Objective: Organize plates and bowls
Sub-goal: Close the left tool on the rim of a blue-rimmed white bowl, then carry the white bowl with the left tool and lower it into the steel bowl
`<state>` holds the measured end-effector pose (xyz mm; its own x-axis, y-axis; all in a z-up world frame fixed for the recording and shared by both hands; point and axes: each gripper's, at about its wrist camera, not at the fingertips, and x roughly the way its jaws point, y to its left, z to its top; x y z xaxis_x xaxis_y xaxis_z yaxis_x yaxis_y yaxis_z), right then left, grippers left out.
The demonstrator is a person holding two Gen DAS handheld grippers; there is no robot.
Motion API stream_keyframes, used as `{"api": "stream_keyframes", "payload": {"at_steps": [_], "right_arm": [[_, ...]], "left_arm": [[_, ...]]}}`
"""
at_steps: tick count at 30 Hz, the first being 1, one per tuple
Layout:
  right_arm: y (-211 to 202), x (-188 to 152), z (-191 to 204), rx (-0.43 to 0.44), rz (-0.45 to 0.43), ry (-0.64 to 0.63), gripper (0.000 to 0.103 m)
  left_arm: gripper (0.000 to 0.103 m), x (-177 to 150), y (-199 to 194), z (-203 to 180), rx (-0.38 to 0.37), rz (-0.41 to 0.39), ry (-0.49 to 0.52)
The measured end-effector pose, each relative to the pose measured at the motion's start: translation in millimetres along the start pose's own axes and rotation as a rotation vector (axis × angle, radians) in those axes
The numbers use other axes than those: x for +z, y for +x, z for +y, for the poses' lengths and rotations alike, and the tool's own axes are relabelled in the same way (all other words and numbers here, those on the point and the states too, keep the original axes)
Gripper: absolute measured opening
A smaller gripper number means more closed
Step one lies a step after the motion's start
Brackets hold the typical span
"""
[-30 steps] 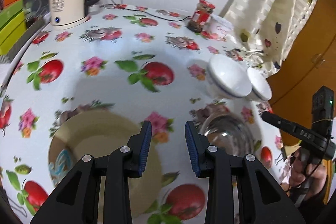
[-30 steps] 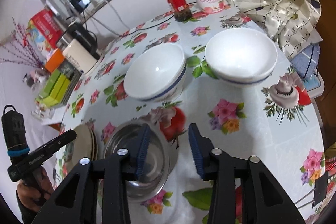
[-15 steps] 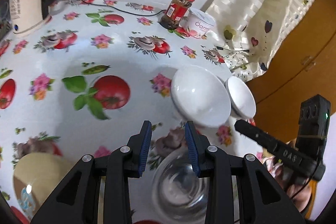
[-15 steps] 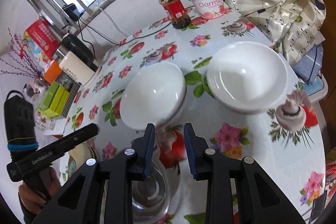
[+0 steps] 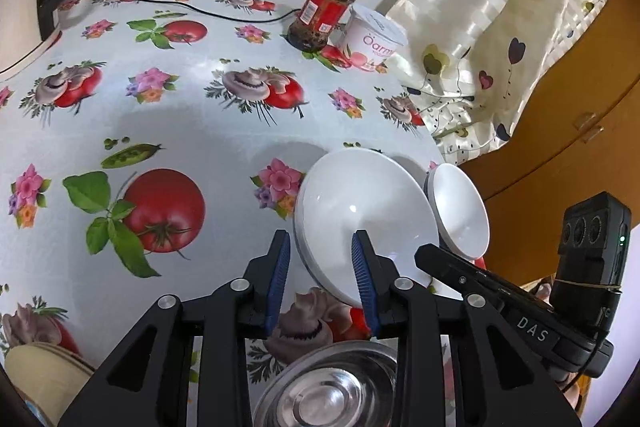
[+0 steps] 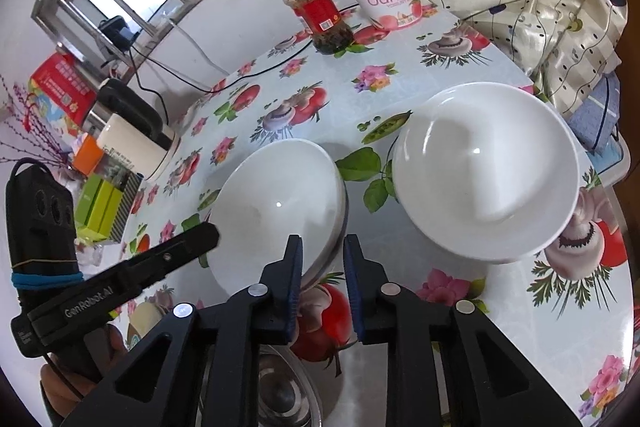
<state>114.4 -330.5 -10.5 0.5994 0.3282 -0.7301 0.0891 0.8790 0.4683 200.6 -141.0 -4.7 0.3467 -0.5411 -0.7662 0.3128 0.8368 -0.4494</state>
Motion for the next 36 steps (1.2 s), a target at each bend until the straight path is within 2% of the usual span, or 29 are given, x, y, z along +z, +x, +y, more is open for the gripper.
{"api": "stream_keyframes", "payload": {"at_steps": [11,22,36], "right_arm": [[2.0,1.0,4.7,-0.031,-0.004,-0.023,0.02],[-18.2,-0.8,18.2,-0.03,-0.027,-0.05,0.02],[-58.7,-26.0,42.4,-0.019,-0.057,-0.083,0.02]], "left_arm": [[0.026,-3.5,5.9,-1.2,0.028,0.0,0.014],[0.026,-6.7,-25.5,-12.7,0.015,-0.044,0.019],[0.026,-41.0,-69.2,-24.8,0.015,-0.079,0.038]]}}
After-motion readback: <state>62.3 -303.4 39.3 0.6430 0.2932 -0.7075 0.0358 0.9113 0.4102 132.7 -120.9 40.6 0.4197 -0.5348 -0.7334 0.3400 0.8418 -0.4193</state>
